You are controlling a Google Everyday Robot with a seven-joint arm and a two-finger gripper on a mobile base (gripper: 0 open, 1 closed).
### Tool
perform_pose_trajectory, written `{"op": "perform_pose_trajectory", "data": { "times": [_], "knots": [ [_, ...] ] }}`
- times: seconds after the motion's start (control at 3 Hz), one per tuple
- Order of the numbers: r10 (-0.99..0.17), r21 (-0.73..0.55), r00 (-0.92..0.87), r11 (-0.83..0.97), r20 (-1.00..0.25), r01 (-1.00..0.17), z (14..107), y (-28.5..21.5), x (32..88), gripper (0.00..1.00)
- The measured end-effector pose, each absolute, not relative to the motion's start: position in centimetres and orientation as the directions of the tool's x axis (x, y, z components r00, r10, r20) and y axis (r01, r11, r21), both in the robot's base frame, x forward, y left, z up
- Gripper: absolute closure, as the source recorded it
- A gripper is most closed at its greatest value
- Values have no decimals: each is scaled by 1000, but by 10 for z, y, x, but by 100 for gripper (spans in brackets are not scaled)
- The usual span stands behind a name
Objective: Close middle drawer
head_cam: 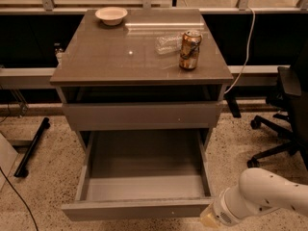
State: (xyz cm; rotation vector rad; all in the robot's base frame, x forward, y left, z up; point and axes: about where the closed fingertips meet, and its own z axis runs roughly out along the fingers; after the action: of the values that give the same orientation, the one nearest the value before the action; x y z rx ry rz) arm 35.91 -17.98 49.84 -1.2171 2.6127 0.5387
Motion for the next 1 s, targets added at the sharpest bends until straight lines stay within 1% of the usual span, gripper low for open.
{"op": "perform_pose_trajectory", "data": {
  "times": [0.33,0.67,1.0],
  "knots": [
    [-640,266,-678,626,-362,-733,451,-178,374,100],
    [-600,299,-697,633,-394,-714,406,-174,402,100],
    [-600,299,-697,633,-394,-714,406,-174,402,100]
  ]
}}
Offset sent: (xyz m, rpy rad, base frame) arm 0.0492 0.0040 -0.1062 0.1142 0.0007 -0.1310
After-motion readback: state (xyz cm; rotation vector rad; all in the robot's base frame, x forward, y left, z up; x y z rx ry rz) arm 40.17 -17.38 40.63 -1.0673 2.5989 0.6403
